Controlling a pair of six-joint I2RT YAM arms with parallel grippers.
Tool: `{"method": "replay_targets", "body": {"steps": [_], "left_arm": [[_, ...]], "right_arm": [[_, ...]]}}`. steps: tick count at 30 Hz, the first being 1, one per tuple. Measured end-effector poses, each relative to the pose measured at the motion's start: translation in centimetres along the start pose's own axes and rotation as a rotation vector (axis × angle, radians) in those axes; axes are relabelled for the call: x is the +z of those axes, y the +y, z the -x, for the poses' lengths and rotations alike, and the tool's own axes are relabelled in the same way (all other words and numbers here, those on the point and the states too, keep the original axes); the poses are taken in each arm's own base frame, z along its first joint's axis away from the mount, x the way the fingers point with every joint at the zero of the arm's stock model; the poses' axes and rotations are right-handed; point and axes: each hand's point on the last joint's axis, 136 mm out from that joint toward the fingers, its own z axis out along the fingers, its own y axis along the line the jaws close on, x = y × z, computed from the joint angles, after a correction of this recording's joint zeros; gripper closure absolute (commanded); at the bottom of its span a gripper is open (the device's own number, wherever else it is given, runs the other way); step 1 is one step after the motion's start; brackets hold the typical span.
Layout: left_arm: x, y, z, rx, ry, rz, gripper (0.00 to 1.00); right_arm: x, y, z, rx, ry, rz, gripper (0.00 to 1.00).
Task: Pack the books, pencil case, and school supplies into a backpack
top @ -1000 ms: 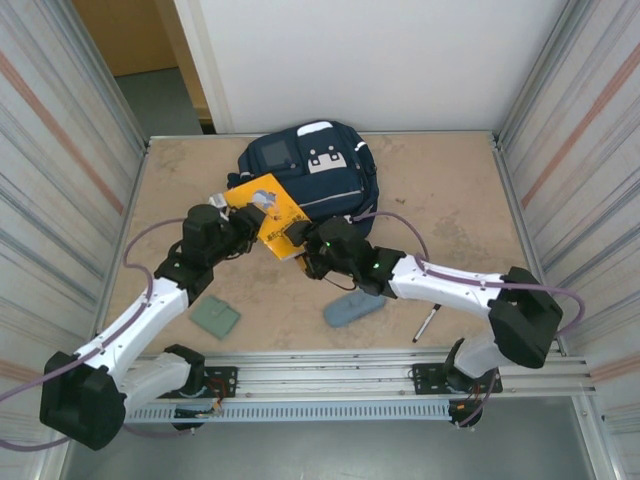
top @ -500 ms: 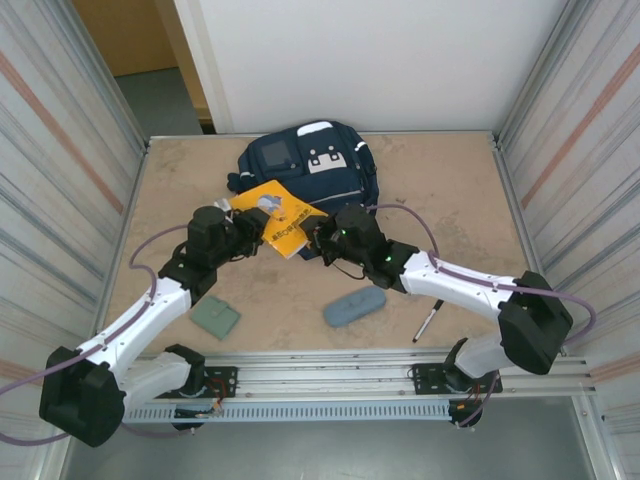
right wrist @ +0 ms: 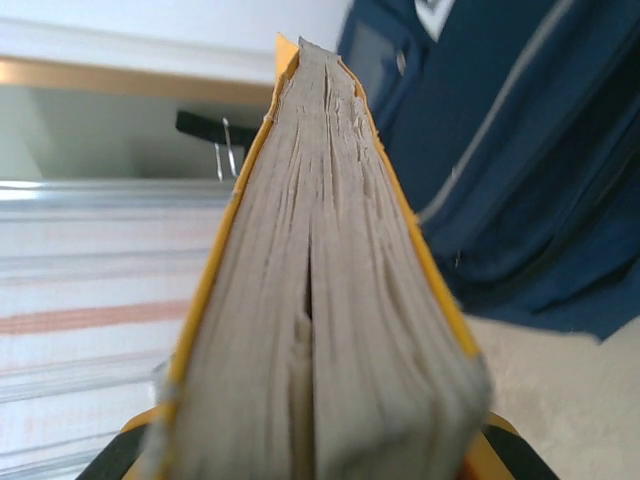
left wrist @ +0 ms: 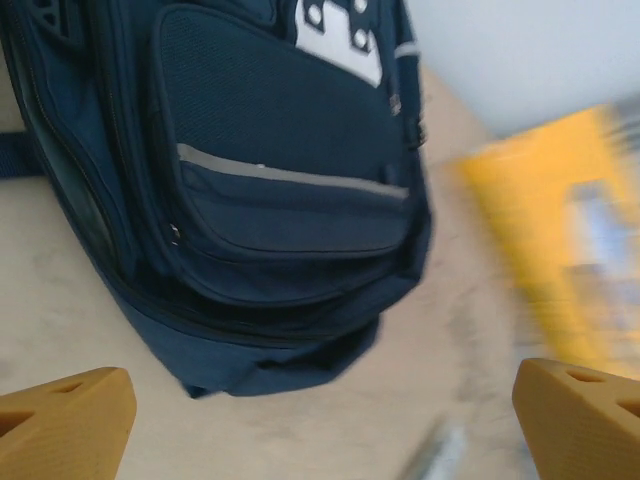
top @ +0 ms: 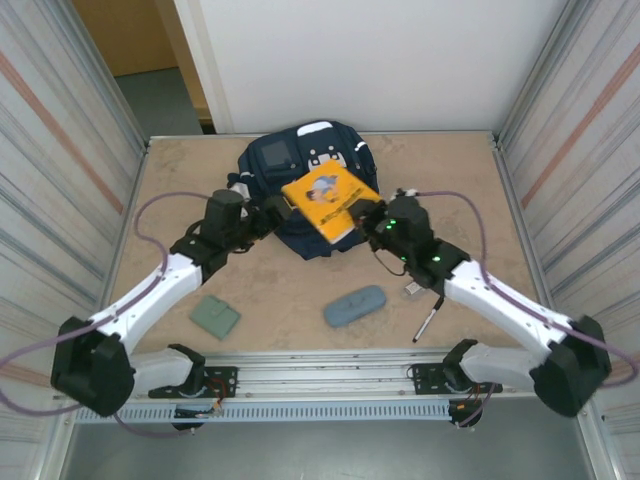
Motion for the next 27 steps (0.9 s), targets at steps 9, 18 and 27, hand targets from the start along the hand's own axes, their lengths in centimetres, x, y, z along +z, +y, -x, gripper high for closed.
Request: {"method": "replay_targets", "body": {"steps": [9,18,27], "left_arm": [[8.6,-3.0,-2.2,0.651,0.198,0.138,0.11],[14.0,-2.4,-2.5,0.983,0.291,0.227,0.12],[17.4,-0.4,-2.6,1.117,0.4,0.274,0.18]], "right_arm": [[-11.2,-0.5,10.2,-0.182,-0.321,-0.035,1.0],[-15.1,-5.2,11.9,-0.229,-0.356,-0.211,1.0],[-13.5,-6.9,10.7,-0.238,-0.24,-0.267,1.0]]}}
